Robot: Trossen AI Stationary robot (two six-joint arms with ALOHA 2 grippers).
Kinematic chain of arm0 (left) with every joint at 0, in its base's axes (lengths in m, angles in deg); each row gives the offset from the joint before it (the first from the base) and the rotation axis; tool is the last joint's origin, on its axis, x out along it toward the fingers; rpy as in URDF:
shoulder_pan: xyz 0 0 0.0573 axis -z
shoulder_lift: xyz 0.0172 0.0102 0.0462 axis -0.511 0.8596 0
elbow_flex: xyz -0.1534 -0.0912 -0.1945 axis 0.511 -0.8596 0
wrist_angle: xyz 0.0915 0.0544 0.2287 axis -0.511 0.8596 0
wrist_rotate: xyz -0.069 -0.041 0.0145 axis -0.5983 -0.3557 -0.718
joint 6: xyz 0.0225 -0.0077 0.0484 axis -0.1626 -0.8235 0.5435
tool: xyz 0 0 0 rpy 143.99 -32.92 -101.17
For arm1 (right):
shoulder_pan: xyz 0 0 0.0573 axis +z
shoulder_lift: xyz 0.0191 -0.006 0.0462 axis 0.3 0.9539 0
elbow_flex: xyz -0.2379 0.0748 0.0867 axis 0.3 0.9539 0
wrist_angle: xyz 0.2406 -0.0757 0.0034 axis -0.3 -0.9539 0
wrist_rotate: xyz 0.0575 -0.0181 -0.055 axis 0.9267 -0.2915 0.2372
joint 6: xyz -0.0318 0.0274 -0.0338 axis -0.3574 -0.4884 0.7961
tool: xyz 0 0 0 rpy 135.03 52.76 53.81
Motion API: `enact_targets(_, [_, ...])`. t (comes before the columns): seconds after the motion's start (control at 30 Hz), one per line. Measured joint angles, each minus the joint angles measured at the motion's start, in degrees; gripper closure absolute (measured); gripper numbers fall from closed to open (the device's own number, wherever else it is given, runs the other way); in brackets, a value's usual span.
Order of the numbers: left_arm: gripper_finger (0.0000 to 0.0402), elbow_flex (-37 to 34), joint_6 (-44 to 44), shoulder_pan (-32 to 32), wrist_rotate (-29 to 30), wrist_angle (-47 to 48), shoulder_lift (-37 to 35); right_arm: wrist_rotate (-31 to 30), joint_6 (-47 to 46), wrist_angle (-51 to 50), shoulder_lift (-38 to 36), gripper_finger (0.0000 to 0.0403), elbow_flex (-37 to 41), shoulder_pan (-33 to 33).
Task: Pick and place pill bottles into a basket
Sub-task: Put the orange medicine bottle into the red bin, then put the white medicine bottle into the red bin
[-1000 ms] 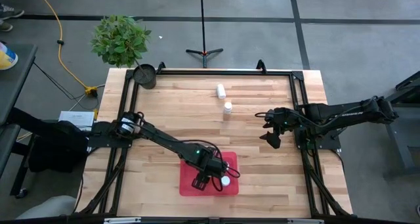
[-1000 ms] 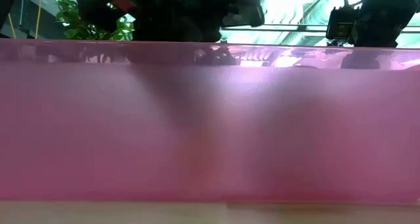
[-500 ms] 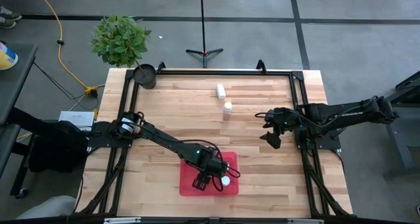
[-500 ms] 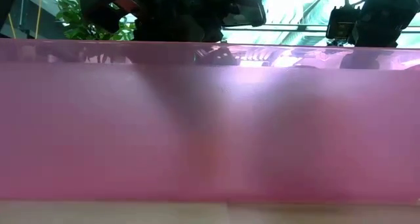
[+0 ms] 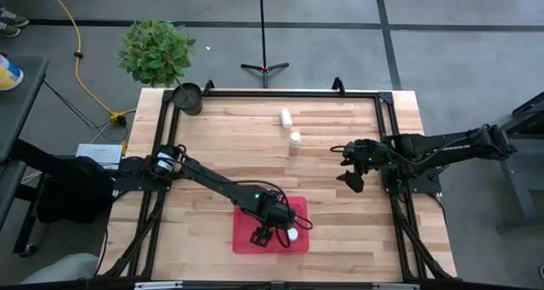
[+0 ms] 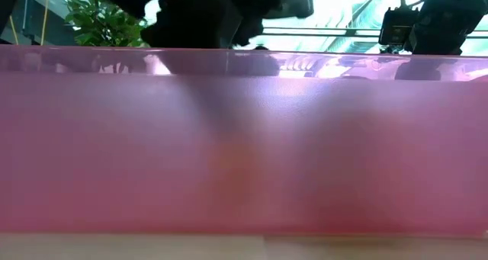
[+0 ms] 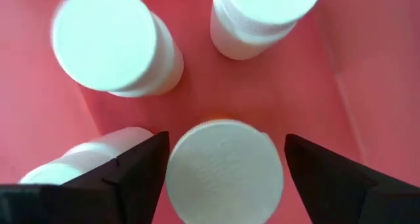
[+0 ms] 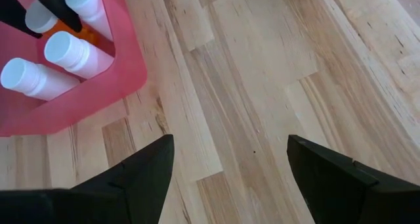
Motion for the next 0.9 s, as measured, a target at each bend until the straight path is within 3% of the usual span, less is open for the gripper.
enact_targets(0.4, [0.0076, 9.4, -0.7, 0.0, -2.3, 8.6, 0.0, 0.0, 0.0, 0.0, 0.0, 0.0116, 0.0, 0.0])
enact_targets(0.6, [0.0076, 19.2, -1.1, 0.0, -2.8, 16.4, 0.0, 0.0, 0.1, 0.0, 0.0, 0.0116, 0.0, 0.0])
enact_targets(0.73, [0.0076, 28.7, 0.2, 0.0, 0.8, 23.0, 0.0, 0.0, 0.0, 0.0, 0.0, 0.0116, 0.0, 0.0])
enact_targets(0.9, [0.0076, 39.5, 2.1, 0.0, 9.6, 30.4, -0.4, 0.1, -0.8, 0.0, 0.0, 0.0116, 0.0, 0.0])
